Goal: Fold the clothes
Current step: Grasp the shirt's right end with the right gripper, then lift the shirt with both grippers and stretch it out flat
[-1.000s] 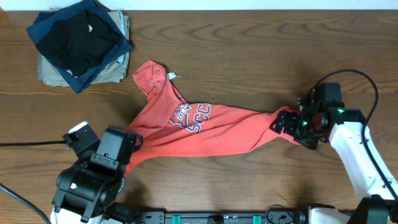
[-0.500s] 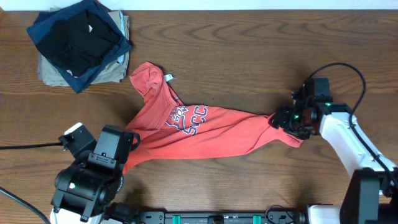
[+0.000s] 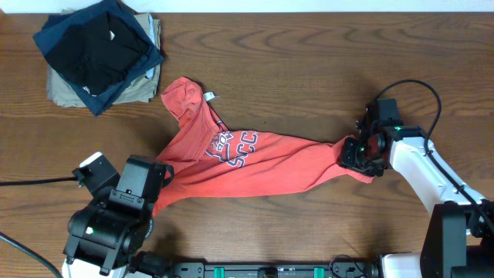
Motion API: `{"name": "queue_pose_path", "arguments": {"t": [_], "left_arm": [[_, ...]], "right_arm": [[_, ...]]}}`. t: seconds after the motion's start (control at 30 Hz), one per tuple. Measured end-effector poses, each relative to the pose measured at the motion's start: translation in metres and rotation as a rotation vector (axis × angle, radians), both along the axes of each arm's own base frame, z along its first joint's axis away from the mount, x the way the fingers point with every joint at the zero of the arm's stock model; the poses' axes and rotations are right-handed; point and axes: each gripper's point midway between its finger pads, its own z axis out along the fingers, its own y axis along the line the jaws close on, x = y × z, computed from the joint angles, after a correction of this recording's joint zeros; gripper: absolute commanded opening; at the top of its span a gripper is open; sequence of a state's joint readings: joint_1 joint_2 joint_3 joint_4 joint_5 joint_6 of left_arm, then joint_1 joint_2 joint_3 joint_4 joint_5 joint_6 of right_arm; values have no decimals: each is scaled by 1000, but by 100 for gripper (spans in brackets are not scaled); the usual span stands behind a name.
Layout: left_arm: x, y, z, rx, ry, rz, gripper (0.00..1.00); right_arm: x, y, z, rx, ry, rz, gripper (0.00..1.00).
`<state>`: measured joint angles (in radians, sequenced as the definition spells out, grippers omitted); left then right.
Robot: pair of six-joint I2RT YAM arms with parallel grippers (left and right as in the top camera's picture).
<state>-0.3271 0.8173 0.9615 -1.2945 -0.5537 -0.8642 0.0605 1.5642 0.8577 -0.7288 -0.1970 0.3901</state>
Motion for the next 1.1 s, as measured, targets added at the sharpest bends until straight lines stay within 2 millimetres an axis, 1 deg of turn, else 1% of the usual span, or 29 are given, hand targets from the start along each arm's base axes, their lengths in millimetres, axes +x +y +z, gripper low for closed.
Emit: {"name": "queue_pose_path", "arguments": {"t": [0.17, 0.23, 0.33, 0.37, 0.57, 0.67, 0.77, 0.83, 0.97, 1.1], "left_arm": [[0, 0, 0, -1, -1, 0, 7], [0, 0, 0, -1, -1, 0, 7], [0, 0, 0, 0, 0, 0, 7], [0, 0, 0, 0, 0, 0, 7], [0, 0, 0, -1, -2, 0, 6], [1, -1, 0, -6, -5, -2, 6], [2, -5, 0, -29, 1, -19, 6], [4, -11, 5, -56, 0, -48, 6], [10, -26, 36, -120, -53, -138, 6], [4, -33, 72, -164, -97, -210, 6]], "right_arm": [[-10, -2, -1, -9, 42, 0, 27], [-13, -2, 0, -11, 57, 0, 20], [-15, -2, 2, -13, 68, 0, 4], [-16, -3, 2, -16, 72, 1, 1], [-21, -3, 3, -17, 97, -1, 1], [-23, -3, 12, -19, 125, -2, 1], [-16, -5, 34, -24, 129, -5, 1], [-11, -9, 55, -36, 133, -15, 1], [3, -18, 101, -64, 86, -37, 1], [4, -28, 149, -81, -14, -65, 1]]}}
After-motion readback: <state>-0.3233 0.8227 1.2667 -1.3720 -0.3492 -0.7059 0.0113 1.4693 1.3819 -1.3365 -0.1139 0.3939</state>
